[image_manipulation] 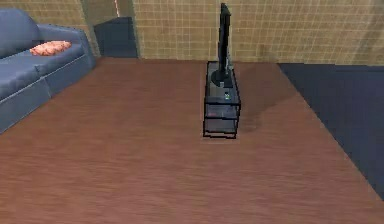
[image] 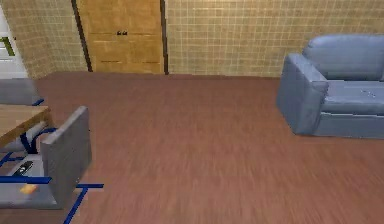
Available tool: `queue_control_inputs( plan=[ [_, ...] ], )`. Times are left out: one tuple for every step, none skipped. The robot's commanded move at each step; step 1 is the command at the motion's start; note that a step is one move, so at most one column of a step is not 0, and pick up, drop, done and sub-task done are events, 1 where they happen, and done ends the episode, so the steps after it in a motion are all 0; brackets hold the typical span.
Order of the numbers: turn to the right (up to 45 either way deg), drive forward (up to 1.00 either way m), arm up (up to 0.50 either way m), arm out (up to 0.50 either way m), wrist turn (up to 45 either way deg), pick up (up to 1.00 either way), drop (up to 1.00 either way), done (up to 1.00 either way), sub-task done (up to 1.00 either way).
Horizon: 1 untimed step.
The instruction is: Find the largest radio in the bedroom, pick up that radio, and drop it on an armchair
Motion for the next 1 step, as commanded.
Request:
queue_control_inputs(
  plan=[
    [0.0, 1.00, 0.00, 0.00, 0.0, 0.00, 0.00, 0.00, 0.00]
  ],
)
